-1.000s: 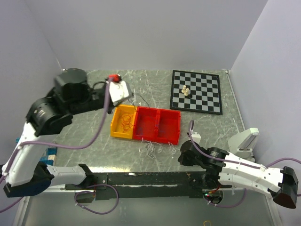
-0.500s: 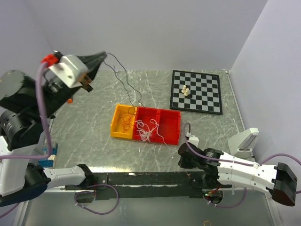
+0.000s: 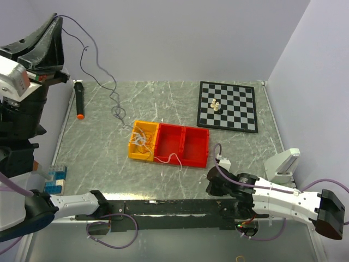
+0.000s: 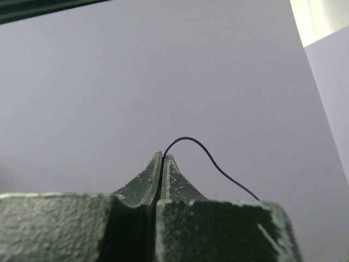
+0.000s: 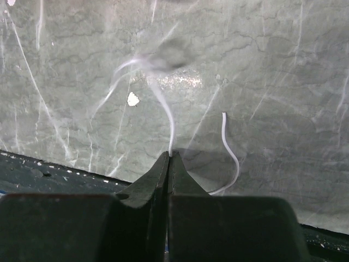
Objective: Untangle the cables
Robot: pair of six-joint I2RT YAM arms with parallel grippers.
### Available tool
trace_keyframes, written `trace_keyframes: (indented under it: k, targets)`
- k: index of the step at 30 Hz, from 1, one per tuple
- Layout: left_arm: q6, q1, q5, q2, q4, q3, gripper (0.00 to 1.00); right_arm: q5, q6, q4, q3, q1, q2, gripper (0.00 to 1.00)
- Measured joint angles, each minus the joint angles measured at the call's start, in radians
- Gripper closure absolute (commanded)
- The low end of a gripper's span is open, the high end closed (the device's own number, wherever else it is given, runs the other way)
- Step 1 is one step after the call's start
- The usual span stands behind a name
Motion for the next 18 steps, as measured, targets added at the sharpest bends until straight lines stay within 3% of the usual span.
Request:
trace_keyframes:
  k: [13,18]
  targets:
    - [0.030,0.000,0.023,-0.053,0.024,-0.151,0.99,0.023,-0.069,-0.037,0.091,0.000,-0.028,0.99]
    - [0.009,0.000,0.074,-0.058,-0.035,-0.154,0.99,0.043,-0.178,-0.023,0.237,0.000,-0.058,0.74]
